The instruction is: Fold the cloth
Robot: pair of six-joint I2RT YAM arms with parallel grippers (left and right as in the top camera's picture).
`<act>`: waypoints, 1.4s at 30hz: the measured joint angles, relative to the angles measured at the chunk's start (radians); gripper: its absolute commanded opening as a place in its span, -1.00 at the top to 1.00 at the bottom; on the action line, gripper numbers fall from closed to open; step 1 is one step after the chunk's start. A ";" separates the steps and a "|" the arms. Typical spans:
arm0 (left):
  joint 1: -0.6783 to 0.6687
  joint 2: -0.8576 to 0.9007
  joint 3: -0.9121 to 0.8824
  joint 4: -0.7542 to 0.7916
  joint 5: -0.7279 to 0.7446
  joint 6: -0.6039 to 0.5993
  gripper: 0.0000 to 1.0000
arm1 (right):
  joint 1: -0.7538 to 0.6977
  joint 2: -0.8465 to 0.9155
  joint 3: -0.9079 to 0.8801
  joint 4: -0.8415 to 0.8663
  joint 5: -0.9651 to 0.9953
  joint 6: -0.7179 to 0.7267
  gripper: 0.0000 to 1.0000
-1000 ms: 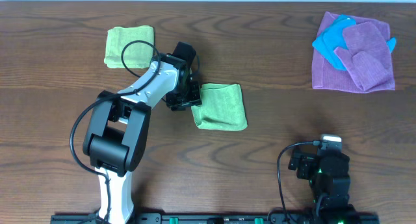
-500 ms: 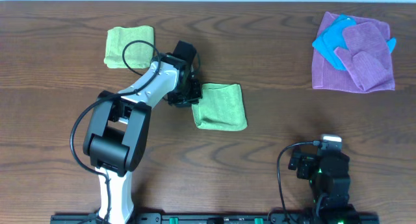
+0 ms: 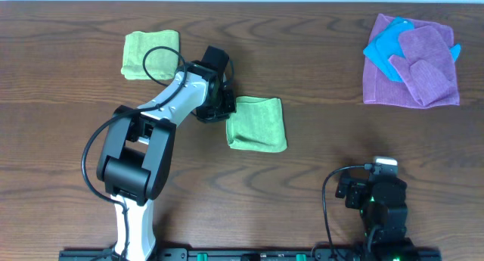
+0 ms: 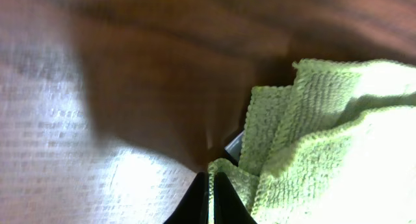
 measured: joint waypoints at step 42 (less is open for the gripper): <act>-0.020 0.000 0.097 -0.031 -0.075 0.089 0.31 | 0.000 0.000 0.000 0.000 0.000 0.000 -0.98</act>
